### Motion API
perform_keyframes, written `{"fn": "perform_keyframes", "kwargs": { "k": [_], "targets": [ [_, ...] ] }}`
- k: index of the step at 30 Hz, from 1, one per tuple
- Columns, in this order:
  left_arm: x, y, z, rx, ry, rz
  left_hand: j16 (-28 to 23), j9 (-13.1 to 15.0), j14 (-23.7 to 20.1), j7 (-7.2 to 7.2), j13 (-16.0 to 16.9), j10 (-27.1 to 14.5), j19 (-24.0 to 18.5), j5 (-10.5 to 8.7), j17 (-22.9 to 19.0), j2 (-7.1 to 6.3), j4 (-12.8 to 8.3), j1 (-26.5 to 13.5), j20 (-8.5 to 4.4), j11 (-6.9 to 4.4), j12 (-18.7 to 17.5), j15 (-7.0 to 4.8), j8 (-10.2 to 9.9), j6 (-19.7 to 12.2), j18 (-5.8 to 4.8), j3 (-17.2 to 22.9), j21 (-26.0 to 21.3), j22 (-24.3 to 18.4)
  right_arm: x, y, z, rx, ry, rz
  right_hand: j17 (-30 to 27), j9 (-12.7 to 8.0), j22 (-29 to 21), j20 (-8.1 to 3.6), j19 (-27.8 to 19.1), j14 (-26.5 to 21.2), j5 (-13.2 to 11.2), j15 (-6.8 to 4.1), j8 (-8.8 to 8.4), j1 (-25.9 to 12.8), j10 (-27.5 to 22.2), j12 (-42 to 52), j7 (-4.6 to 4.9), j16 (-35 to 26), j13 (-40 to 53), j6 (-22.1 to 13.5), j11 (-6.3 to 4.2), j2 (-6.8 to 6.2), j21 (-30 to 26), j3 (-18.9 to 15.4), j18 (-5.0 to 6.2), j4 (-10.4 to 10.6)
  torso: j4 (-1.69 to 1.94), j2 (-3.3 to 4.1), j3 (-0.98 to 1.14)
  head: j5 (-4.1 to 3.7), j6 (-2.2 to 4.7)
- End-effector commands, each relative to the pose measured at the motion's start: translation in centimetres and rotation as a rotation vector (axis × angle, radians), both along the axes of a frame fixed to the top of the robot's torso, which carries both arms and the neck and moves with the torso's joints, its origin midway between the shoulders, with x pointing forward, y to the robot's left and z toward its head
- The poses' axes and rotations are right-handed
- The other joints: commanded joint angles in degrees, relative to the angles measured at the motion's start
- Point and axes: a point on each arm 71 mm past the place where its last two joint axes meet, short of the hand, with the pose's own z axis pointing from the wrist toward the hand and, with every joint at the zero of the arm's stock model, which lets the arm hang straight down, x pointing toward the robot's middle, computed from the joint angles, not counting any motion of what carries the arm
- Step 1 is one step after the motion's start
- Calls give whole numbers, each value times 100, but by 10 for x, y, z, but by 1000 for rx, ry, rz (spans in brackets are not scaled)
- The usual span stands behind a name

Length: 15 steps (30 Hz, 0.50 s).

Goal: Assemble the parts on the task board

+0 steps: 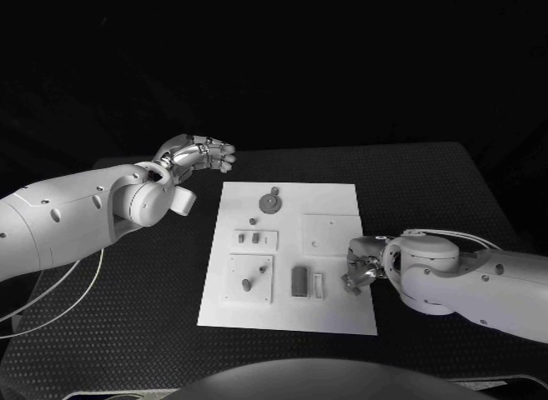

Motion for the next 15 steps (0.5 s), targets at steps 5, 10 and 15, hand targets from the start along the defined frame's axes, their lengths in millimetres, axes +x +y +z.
{"fn": "perform_keyframes", "kwargs": {
  "k": [5, 10, 15],
  "targets": [
    [0, -3, 1, -9, -3, -18, -25, -9, 38, -16, -10, -18, 20, 11, 12, 7, 46, -61, 16, -8, 14, 6, 26, -23, 30, -6, -39, 9, -8, -1, -11, 83, 96, -82, 15, -647, -39, 54, 19, 42, 28, 33, -747, -90, 31, -24, 109, -16, 13, -82, 37, 229, 45, 159, 170, 193, 5, 2, 0, 4, -12],
    [0, -3, 1, -9, -3, -17, -27, -9, 39, -17, -10, -18, 20, 13, 15, 8, 46, -59, 15, -8, 14, 6, 26, -24, 31, -4, -41, 11, -10, 3, -9, 179, 118, -146, 15, -667, -52, 44, 43, 61, 84, 28, -752, -188, 50, -25, 105, -15, 17, -58, 31, 180, 65, 186, 170, 220, 3, 1, -1, 7, -21],
    [0, -4, 1, -9, -2, -19, -29, -9, 39, -17, -10, -17, 20, 14, 18, 7, 45, -57, 15, -9, 14, 5, 27, -24, 31, -3, -42, 13, -10, 5, -5, 304, 188, -272, -1, -678, -61, 36, 60, 64, 67, 24, -755, -252, 60, -26, 103, -28, 19, -48, 29, 138, 77, 177, 170, 238, 1, 1, -2, 14, -21]
  ]
}}
